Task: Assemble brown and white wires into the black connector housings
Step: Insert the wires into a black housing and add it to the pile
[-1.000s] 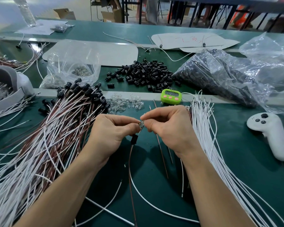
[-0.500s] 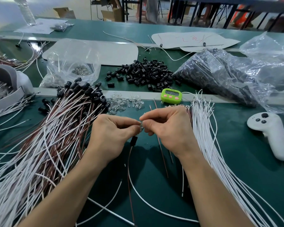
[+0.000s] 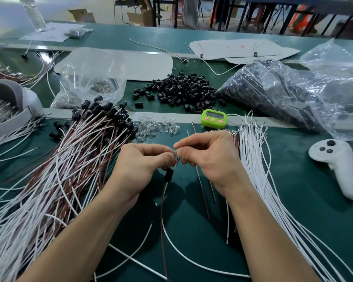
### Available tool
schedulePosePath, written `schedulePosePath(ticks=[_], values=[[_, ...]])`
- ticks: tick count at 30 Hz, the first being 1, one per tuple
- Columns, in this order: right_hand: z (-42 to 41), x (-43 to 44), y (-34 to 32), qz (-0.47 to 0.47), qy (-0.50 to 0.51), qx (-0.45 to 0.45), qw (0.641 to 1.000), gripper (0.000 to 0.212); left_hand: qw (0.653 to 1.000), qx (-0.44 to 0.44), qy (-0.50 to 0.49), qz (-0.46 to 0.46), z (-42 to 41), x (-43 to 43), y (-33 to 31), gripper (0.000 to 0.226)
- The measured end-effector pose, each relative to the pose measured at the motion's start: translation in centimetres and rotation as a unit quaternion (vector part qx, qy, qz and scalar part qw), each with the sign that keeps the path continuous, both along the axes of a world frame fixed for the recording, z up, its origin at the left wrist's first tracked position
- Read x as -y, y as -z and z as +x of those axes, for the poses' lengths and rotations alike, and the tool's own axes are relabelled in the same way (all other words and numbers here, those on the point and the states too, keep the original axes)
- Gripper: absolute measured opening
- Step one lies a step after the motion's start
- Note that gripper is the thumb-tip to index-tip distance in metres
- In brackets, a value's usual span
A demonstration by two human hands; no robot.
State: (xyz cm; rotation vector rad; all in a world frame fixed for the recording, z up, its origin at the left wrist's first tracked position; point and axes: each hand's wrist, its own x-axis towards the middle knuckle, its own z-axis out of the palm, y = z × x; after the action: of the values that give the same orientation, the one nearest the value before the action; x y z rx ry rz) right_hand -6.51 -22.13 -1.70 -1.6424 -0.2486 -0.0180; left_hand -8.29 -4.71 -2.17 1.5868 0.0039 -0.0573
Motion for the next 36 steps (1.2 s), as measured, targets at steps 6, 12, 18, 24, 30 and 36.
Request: schedulePosePath(ticks=[6, 12, 18, 24, 30, 36], values=[[-0.1, -0.1, 0.2, -0.022, 0.005, 0.005, 1.0, 0.021, 1.0, 0.01, -0.001, 0.018, 0.1, -0.1, 0.1, 0.013], [-0.3, -0.5, 0.4, -0.059, 0.033, 0.049, 0.996, 0.015, 0.999, -0.006, -0.012, 0.043, 0.2, -0.3, 0.0, 0.016], [-0.6, -1.1, 0.6, -0.026, 0.044, 0.043, 0.998, 0.017, 0.993, 0.039, -0.051, 0.094, -0.1, -0.2, -0.2, 0.025], [-0.8, -1.4, 0.6, -0.036, 0.057, 0.044, 0.997, 0.019, 0.99, 0.06, -0.072, 0.107, -0.5, 0.1, 0.0, 0.027], [-0.7, -1.5, 0.6, -0.026, 0.072, 0.041, 0.996, 0.018, 0.989, 0.062, -0.087, 0.097, -0.8, 0.6, 0.0, 0.015], [-0.3, -0.6, 0.0, 0.034, 0.044, 0.013, 0.998, 0.027, 0.999, 0.004, -0.026, 0.019, -0.4, 0.7, -0.3, 0.016]])
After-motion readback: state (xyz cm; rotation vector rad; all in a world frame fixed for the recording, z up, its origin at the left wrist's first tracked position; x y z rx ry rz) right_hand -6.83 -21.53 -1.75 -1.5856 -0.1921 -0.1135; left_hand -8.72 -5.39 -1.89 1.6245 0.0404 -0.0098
